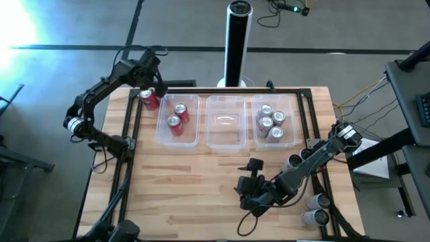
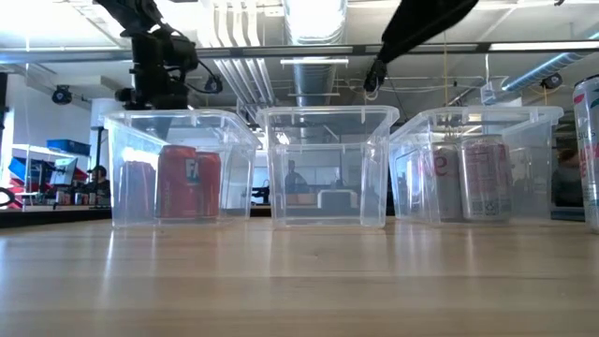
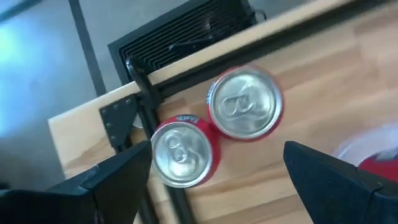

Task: Sort soda cans
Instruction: Put the left red soda can into the left transparent bin

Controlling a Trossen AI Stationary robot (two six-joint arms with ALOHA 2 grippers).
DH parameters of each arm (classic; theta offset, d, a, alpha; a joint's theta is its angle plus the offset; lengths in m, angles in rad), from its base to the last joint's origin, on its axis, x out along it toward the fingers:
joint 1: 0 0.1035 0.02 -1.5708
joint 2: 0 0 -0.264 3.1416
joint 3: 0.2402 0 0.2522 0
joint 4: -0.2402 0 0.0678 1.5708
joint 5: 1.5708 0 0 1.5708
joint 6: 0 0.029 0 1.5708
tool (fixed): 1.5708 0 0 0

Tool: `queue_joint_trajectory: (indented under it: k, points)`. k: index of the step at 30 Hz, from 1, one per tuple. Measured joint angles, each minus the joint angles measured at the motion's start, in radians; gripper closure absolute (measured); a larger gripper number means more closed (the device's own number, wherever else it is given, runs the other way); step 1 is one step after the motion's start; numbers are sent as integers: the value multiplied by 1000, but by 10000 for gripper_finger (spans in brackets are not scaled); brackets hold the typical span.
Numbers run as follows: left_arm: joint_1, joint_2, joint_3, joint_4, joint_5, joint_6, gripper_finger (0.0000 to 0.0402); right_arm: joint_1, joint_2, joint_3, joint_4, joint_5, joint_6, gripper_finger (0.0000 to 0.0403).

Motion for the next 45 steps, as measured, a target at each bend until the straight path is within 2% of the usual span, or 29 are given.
queue_joint_trajectory:
  k: [6,14,17,21,25,30,32,36,39,41,45]
  points:
    - [-8,-1,-9,-26,-13,271,54,-5,0,41,-1,-34,-50,35]
    - [14,19,-10,-18,33,373,54,-67,0,117,0,-27,-141,35]
    - [15,46,-9,-16,4,403,54,-92,0,162,0,-27,-179,35]
    - [15,111,42,-98,-1,421,54,-123,0,207,2,-27,-210,35]
    - [15,182,162,-166,0,423,54,-163,0,239,1,-26,-231,35]
    - [23,241,319,-181,74,437,54,-214,0,252,-2,-26,-249,35]
    - [32,269,377,-214,61,437,54,-228,1,262,-10,-26,-295,35]
    - [41,310,466,-246,-18,436,54,-259,2,328,-7,-26,-513,35]
    - [52,334,486,-258,-5,437,54,-289,2,383,-3,-23,-605,35]
    - [65,354,483,-324,6,437,54,-302,2,395,-5,-21,-624,35]
    - [84,362,389,-397,-15,412,54,-304,2,380,-26,-24,-578,35]
